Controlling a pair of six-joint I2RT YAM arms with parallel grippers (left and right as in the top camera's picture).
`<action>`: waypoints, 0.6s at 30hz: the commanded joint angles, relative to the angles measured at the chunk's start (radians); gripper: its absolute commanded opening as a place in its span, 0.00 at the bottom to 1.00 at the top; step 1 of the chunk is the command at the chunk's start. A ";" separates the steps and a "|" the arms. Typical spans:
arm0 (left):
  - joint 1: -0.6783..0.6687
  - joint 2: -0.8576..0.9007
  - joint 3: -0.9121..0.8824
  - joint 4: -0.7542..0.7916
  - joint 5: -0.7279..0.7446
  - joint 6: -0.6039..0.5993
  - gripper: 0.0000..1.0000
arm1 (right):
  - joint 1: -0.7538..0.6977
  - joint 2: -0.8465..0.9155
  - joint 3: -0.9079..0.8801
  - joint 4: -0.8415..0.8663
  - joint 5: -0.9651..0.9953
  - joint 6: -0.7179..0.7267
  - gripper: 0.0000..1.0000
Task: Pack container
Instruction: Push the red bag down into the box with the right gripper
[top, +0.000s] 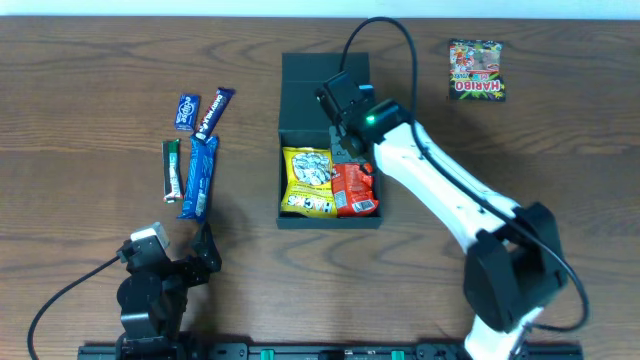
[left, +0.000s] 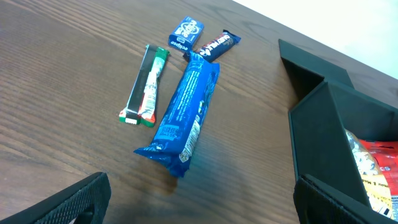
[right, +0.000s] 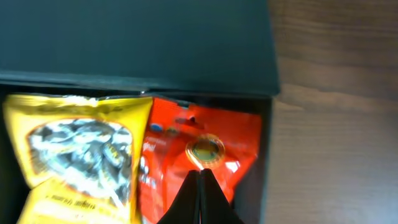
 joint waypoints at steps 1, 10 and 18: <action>0.003 -0.005 -0.015 -0.003 0.003 -0.004 0.95 | -0.010 0.075 -0.004 0.010 0.048 -0.027 0.01; 0.003 -0.005 -0.015 -0.003 0.003 -0.004 0.95 | -0.019 0.185 -0.004 0.010 0.106 -0.041 0.01; 0.003 -0.005 -0.015 -0.003 0.002 -0.004 0.95 | -0.024 0.206 -0.004 0.052 0.098 -0.041 0.01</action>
